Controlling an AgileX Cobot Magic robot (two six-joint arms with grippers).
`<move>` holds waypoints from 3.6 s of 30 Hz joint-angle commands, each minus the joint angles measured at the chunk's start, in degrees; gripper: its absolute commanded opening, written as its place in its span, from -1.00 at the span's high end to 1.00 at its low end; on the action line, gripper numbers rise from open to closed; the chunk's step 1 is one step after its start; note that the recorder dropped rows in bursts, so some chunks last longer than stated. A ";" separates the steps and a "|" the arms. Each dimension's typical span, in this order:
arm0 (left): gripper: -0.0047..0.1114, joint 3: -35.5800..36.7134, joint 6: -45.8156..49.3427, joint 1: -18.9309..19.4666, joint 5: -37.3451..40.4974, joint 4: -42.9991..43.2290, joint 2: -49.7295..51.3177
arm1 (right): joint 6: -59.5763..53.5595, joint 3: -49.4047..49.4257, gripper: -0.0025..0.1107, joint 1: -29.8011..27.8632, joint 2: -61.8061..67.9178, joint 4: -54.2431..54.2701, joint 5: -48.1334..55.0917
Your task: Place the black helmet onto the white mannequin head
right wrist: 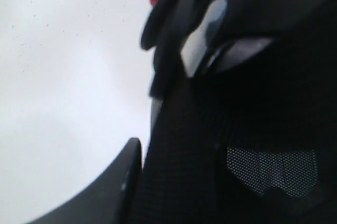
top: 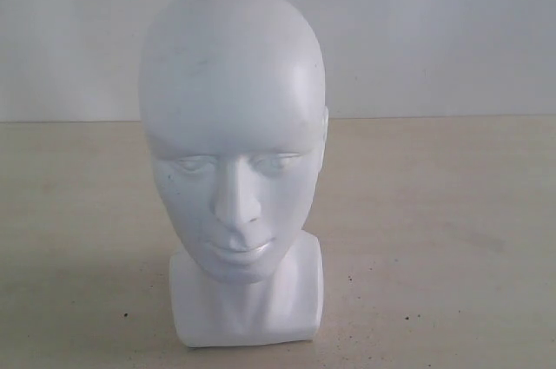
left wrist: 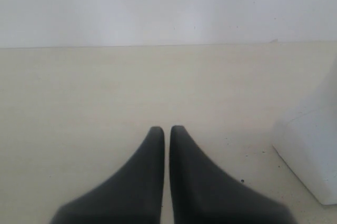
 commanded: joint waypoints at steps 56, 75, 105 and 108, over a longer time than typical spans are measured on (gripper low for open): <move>0.84 0.16 -0.51 -0.18 -0.04 -0.41 -0.21 | 12.86 23.32 0.96 -10.78 -1.83 85.56 -84.28; 0.84 0.16 -0.51 -0.18 -0.04 -0.41 -0.21 | 42.28 18.47 0.96 -10.78 -1.83 78.94 -84.28; 0.84 0.16 -0.51 -0.18 -0.04 -0.41 -0.21 | 62.99 13.30 0.96 -10.78 -1.62 68.69 -82.09; 0.84 0.16 -0.51 -0.18 -0.04 -0.41 -0.21 | 65.20 13.04 0.96 -10.78 0.46 68.10 -82.99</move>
